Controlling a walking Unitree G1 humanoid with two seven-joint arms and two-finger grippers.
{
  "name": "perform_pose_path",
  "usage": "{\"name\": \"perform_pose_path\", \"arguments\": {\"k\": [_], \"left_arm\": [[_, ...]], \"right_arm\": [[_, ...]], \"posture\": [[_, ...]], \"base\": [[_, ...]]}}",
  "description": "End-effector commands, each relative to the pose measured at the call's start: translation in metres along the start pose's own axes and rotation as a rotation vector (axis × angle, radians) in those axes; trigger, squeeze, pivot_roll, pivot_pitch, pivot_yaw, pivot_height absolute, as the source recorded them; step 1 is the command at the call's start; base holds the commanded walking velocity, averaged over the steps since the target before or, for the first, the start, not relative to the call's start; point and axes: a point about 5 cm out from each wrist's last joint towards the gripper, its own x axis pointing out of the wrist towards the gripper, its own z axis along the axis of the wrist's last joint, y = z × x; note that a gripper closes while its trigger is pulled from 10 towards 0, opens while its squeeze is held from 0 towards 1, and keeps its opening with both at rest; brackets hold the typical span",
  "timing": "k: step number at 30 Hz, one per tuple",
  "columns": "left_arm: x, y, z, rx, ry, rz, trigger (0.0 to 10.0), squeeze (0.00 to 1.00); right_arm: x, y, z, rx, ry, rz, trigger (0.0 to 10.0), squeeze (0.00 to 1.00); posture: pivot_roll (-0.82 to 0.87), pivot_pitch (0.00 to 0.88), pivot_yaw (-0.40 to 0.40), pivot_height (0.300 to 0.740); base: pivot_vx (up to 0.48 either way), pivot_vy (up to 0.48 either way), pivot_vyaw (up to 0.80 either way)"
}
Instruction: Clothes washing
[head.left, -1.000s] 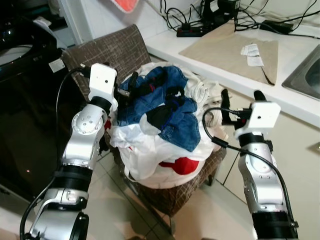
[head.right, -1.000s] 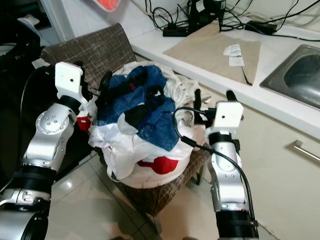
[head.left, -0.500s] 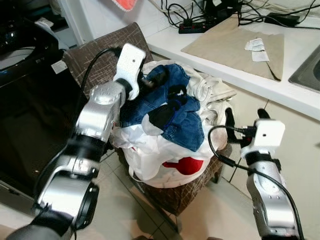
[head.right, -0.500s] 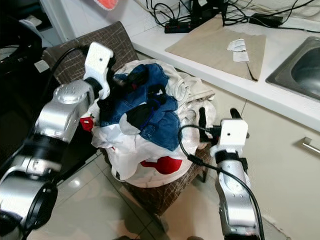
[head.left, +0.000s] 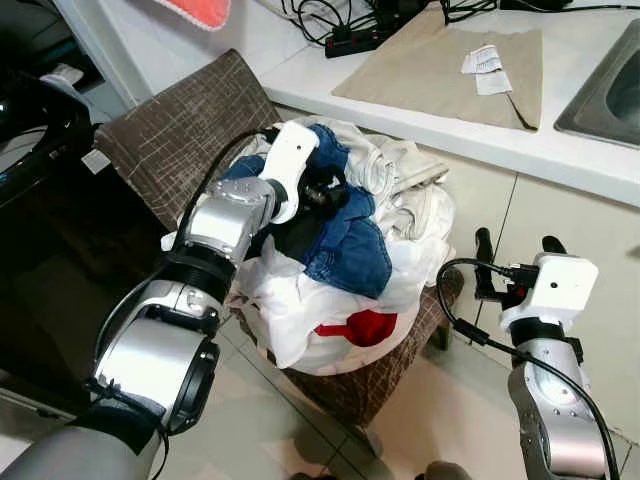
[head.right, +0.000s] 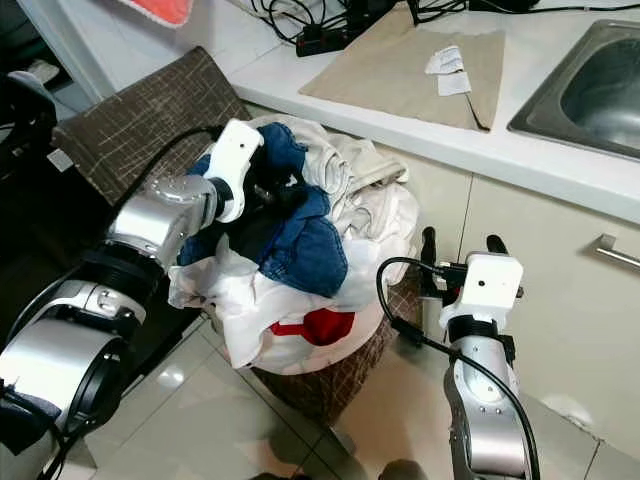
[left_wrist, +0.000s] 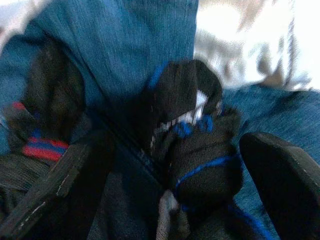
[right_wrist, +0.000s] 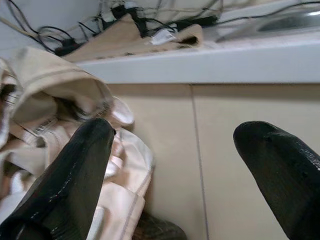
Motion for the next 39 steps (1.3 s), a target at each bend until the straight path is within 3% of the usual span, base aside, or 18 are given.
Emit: {"name": "perform_pose_path", "arguments": {"k": [1, 10, 11, 14, 18, 19, 21, 25, 27, 34, 35, 39], "left_arm": [[-0.002, 0.008, -0.002, 0.0, 0.019, 0.031, 10.0, 0.0], [0.004, 0.0, -0.026, -0.078, 0.096, -0.015, 10.0, 0.0], [0.006, -0.006, -0.033, -0.132, 0.122, -0.038, 10.0, 0.0], [0.008, -0.011, -0.037, -0.19, 0.142, -0.063, 10.0, 0.0], [0.009, -0.014, -0.045, -0.137, 0.162, -0.054, 10.0, 0.0], [0.01, -0.015, -0.047, -0.098, 0.159, -0.044, 0.0, 0.0], [0.011, -0.015, -0.048, -0.07, 0.156, -0.038, 0.0, 0.0], [0.012, -0.013, -0.045, 0.142, 0.082, 0.015, 0.0, 0.0], [0.012, -0.015, -0.046, 0.154, 0.06, 0.009, 0.0, 0.0], [0.014, -0.02, -0.059, 0.029, 0.086, -0.002, 0.0, 0.0], [0.014, -0.022, -0.065, -0.046, 0.103, -0.01, 0.0, 0.0], [0.013, -0.023, -0.076, -0.143, 0.126, -0.004, 0.0, 0.0]], "right_arm": [[-0.001, 0.004, 0.002, 0.015, 0.001, 0.001, 10.0, 0.0], [-0.001, 0.006, 0.003, 0.015, 0.006, -0.002, 10.0, 0.0], [0.0, 0.008, 0.002, 0.017, 0.01, 0.003, 10.0, 0.0], [0.0, 0.01, 0.001, 0.019, 0.014, 0.011, 10.0, 0.0], [0.001, 0.012, 0.001, 0.02, 0.016, 0.013, 10.0, 0.0], [0.002, 0.013, 0.001, 0.022, 0.015, 0.015, 10.0, 0.0], [0.002, 0.013, 0.002, 0.023, 0.014, 0.016, 10.0, 0.0], [0.005, 0.016, 0.004, 0.028, 0.007, 0.023, 10.0, 0.0], [0.006, 0.017, 0.004, 0.035, 0.008, 0.016, 10.0, 0.0], [0.006, 0.02, 0.003, 0.048, 0.014, 0.015, 10.0, 0.0], [0.006, 0.023, 0.002, 0.049, 0.021, 0.026, 10.0, 0.0], [0.006, 0.022, 0.001, 0.048, 0.029, 0.03, 10.0, 0.0]], "posture": [[-0.41, 0.059, 0.274, 0.74], [-0.41, 0.074, 0.273, 0.74], [-0.41, 0.076, 0.272, 0.74], [-0.4, 0.079, 0.271, 0.74], [-0.4, 0.08, 0.271, 0.74], [-0.4, 0.082, 0.269, 0.74], [-0.4, 0.082, 0.269, 0.74], [-0.4, 0.075, 0.267, 0.74], [-0.41, 0.071, 0.268, 0.74], [-0.41, 0.06, 0.267, 0.74], [-0.42, 0.059, 0.265, 0.74], [-0.42, 0.056, 0.256, 0.74]], "base": [[0.0, 0.0, 0.0], [0.0, 0.0, 0.0], [0.0, 0.0, 0.0], [0.0, 0.0, 0.0], [0.0, 0.0, 0.0], [0.0, 0.0, 0.0], [0.0, 0.0, 0.0], [0.0, 0.0, 0.0], [0.0, 0.0, 0.0], [0.0, 0.0, 0.0], [0.0, 0.0, 0.0], [0.0, 0.0, 0.0]]}}
